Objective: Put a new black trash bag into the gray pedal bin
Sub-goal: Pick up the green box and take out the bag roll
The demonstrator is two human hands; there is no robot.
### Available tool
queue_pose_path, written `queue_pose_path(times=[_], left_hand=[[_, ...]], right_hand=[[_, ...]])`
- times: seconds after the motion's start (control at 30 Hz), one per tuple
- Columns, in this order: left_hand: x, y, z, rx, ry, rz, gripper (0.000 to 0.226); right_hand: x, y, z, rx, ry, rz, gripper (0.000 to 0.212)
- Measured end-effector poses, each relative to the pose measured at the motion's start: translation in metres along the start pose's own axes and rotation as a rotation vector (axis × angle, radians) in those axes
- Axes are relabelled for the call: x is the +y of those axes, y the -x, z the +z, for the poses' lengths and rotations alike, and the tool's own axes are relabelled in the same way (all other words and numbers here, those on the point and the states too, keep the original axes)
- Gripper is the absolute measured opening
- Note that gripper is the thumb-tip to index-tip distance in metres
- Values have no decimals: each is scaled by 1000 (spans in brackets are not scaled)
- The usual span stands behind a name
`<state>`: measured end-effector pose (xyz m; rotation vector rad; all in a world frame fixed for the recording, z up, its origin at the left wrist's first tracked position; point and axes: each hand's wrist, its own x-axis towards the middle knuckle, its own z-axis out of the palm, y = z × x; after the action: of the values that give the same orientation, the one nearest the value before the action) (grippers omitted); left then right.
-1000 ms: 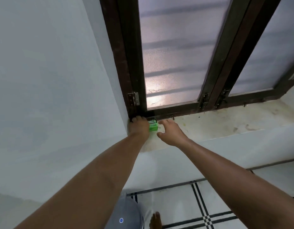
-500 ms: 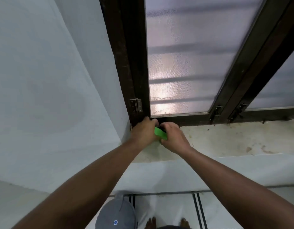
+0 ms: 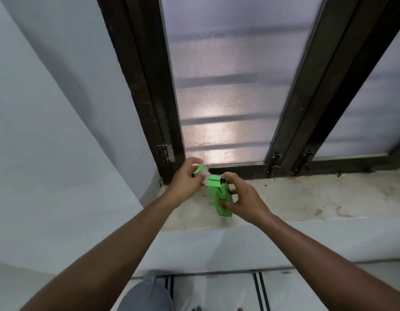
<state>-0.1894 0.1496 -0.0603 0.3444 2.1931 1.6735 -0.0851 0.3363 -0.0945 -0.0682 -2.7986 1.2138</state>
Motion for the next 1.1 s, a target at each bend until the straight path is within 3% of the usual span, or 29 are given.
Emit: queue_pose_path(times=[0.1,0.23,0.33,0.43,0.73,0.93,1.1], left_hand=[[3,2,9,144,-227,113,45],[1,-2,16,132,-548,190,23],[6,-3,16,161,-491,139,17],[11,-2,16,83,-322,60,15],[15,-2,14,11,-313,45,11],[16,2,12,-12,-287,53,9],[18,1,11,-222,-461,93,40]], right_hand=[[1,-2,-3,20,4,0,70],[1,-6,-2,46,29,0,70],[1,-7,-1,65,25,-11,75],[-1,-7,-2,71,26,-19,79],[-3,-5,-3,83,79,-4,66],[-9,-3,-4,86,75,35,93],[-13,-4,-3,70,74,58,91]])
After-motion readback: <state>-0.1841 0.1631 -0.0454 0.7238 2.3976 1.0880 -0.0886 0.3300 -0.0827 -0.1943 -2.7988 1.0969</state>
